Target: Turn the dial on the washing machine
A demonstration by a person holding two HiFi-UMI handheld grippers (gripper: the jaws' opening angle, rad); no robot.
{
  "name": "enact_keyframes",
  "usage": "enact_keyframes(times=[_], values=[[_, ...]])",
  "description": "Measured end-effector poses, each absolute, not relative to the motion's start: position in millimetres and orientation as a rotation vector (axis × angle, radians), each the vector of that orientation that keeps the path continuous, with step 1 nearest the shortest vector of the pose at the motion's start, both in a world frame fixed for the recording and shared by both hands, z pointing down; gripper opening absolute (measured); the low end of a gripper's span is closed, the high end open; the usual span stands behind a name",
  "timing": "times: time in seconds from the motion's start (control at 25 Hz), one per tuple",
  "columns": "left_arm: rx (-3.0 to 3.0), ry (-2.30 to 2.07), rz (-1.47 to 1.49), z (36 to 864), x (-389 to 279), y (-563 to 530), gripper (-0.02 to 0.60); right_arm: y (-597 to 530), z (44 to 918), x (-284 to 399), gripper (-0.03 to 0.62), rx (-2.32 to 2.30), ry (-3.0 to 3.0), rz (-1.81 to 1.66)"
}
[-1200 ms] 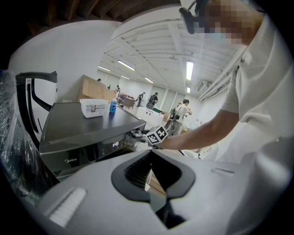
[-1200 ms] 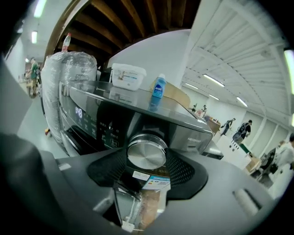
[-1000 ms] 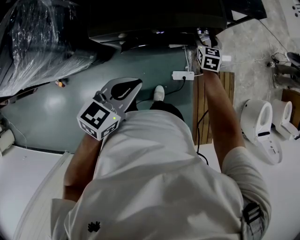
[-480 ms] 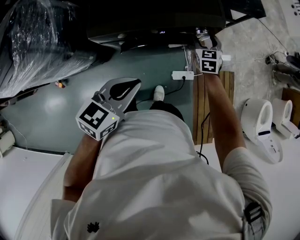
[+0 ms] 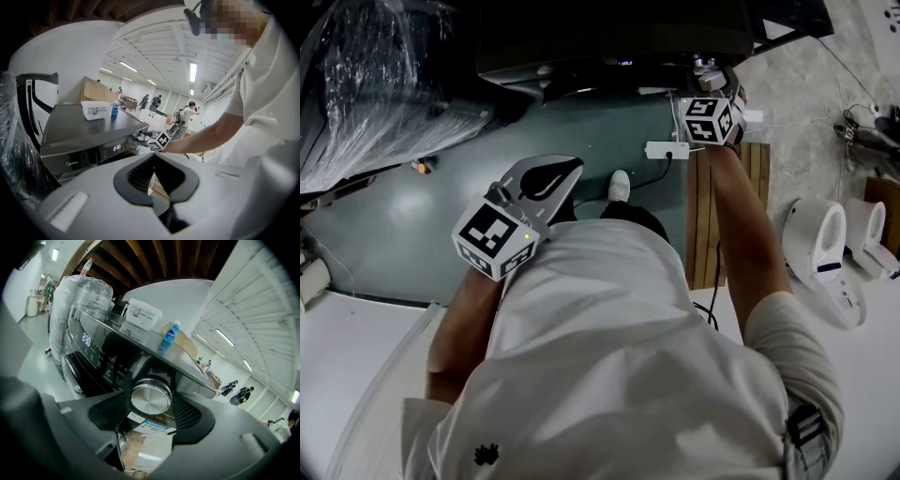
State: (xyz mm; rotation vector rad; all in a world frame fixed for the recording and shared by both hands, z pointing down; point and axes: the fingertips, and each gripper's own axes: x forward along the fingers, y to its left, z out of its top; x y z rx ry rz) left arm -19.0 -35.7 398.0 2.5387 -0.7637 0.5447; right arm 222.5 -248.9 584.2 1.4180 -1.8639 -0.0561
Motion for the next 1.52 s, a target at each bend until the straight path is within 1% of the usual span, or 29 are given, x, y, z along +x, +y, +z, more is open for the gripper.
enact_keyframes(times=[0.76,1.52], values=[[2.537,-0.77,0.533,398.9,-20.2,-33.5,0.055,-253.0,574.0,231.6,0.27,1.598,-2.074,0.425],[2.546,-0.755,0.545,398.8,-15.2,-34.9,0.057,-242.6,583.5,226.5,0.272,1.426,-1.963,0.044]])
